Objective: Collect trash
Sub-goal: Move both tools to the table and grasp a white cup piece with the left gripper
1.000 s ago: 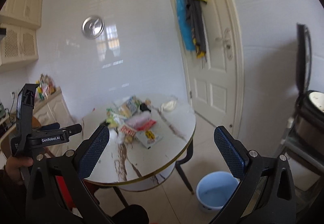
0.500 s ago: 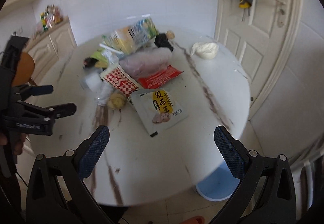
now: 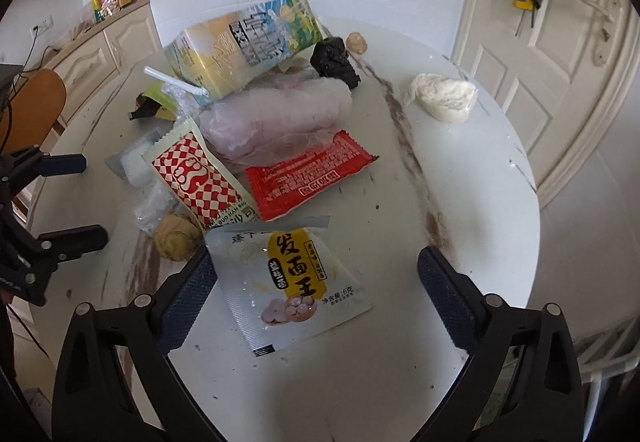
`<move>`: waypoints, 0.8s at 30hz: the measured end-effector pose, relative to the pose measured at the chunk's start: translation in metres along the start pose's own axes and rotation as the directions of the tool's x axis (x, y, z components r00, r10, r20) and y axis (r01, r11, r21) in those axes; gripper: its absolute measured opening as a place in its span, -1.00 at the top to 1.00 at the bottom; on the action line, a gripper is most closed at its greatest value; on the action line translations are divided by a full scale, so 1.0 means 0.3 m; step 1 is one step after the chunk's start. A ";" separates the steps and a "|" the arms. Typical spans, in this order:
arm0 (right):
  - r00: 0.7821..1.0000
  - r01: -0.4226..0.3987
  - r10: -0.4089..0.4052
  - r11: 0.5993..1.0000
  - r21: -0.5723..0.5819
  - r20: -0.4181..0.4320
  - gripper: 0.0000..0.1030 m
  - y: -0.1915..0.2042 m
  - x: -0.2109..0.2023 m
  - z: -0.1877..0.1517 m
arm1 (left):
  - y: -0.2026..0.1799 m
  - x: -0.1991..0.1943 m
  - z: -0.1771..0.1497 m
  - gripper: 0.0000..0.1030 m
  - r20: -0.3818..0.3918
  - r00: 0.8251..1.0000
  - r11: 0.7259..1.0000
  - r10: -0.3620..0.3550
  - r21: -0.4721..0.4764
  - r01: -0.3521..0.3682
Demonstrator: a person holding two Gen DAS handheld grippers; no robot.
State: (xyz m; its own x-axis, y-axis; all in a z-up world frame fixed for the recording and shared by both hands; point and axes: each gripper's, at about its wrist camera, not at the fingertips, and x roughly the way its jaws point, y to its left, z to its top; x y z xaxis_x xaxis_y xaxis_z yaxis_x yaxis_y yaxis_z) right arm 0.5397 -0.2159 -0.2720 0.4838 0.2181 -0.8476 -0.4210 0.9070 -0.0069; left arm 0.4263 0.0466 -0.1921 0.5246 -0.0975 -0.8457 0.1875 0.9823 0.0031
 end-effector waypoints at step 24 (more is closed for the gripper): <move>0.983 -0.163 0.156 0.984 0.072 0.093 0.50 0.013 -0.075 -0.057 | -0.063 0.084 0.114 0.42 0.053 0.998 0.997 -0.032 0.071 0.028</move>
State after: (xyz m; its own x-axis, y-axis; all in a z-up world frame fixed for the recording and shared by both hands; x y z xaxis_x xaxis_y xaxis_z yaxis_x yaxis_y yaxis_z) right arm 0.5141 -0.2232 -0.2620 0.4814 0.3899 -0.7850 -0.4377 0.8829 0.1701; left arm 0.4645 0.0201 -0.1951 0.5619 -0.1375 -0.8157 0.2610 0.9652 0.0171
